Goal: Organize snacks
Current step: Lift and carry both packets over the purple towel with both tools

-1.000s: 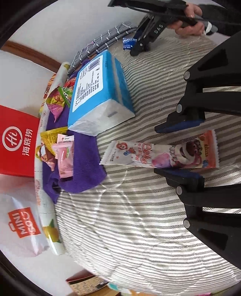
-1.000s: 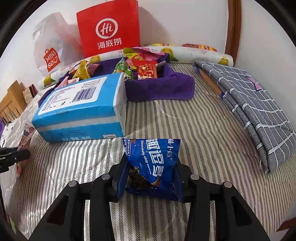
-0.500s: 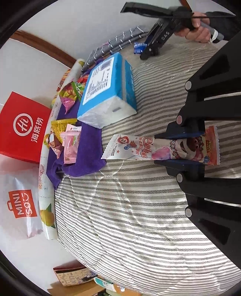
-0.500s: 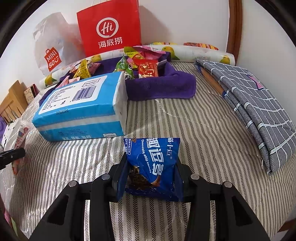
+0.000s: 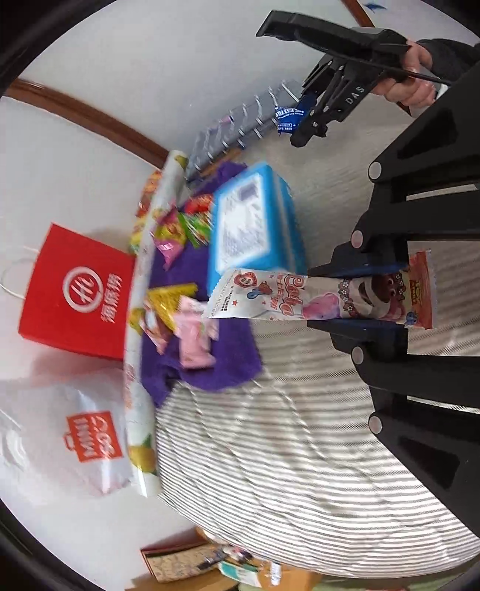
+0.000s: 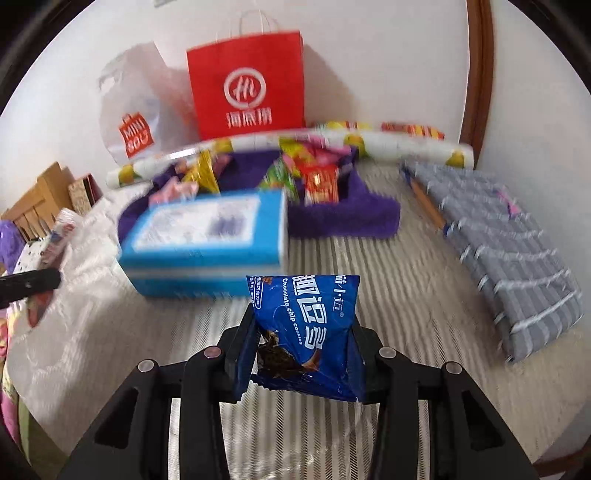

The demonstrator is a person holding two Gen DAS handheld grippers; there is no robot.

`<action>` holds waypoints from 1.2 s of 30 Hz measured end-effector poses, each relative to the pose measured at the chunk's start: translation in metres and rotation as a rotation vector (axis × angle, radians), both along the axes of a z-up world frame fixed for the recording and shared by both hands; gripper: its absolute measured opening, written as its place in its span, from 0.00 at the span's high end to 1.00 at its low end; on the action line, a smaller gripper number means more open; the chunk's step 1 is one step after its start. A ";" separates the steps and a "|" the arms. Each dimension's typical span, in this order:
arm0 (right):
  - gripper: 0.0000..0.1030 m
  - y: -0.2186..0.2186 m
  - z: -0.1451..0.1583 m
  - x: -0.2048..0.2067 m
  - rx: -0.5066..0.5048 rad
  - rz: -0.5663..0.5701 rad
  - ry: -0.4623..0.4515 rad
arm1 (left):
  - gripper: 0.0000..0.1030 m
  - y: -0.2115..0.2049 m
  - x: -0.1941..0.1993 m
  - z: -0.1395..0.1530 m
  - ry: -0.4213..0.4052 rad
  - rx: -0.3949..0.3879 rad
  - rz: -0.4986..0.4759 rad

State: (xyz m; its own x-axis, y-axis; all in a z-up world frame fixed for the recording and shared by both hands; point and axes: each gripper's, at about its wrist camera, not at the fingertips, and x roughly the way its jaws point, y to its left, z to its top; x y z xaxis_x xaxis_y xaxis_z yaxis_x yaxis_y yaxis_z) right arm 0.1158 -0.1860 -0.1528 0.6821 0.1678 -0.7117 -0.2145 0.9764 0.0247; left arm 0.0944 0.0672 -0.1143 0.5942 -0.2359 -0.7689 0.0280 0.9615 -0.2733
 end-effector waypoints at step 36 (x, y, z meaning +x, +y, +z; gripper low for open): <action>0.59 0.041 0.065 0.197 0.118 0.036 -0.056 | 0.83 -0.023 0.182 0.015 -0.107 -0.093 0.017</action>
